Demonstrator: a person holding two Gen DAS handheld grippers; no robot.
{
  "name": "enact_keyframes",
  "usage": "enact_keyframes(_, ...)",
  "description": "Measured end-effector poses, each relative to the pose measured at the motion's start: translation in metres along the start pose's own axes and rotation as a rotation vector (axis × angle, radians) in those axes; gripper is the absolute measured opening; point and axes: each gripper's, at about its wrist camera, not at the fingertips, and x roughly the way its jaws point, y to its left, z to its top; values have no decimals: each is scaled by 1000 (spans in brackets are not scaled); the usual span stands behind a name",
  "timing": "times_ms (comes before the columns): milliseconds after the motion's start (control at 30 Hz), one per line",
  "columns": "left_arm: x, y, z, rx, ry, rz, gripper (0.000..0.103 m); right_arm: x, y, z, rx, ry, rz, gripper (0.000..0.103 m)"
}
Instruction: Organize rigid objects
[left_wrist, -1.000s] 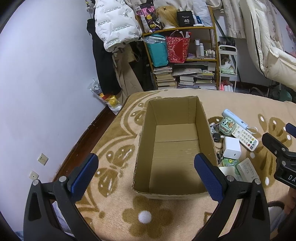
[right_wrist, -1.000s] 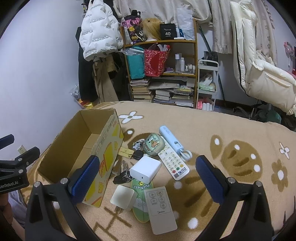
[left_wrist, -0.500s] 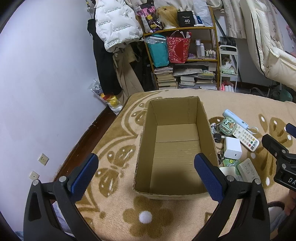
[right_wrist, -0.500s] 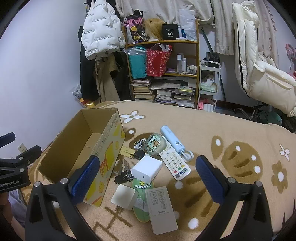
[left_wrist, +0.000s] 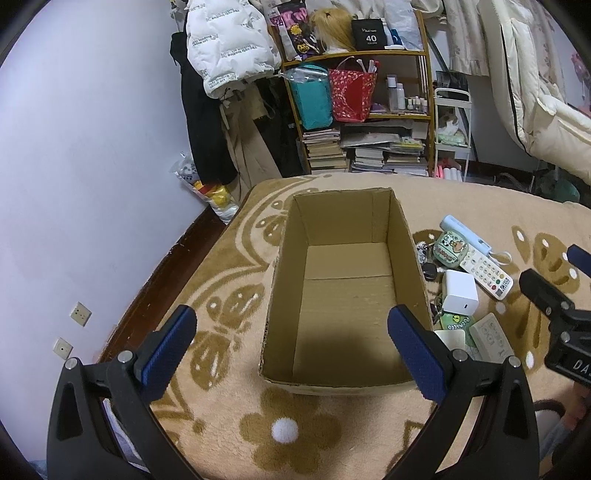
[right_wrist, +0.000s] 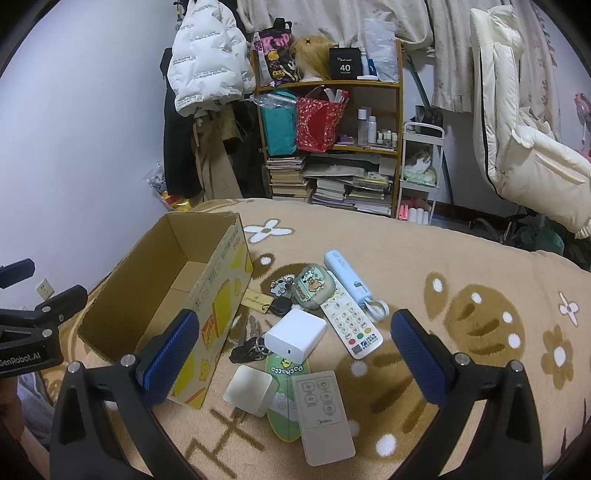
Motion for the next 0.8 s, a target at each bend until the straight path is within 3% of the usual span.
enact_keyframes(200,6,0,4,-1,14,-10,102,0,-1,5,-19,6,10,103)
enact_keyframes(567,46,22,19,-88,103,-11,102,29,-6,2,3,133,36,103)
enact_keyframes(800,73,29,22,-90,174,-14,102,51,1,-3,-28,188,41,103)
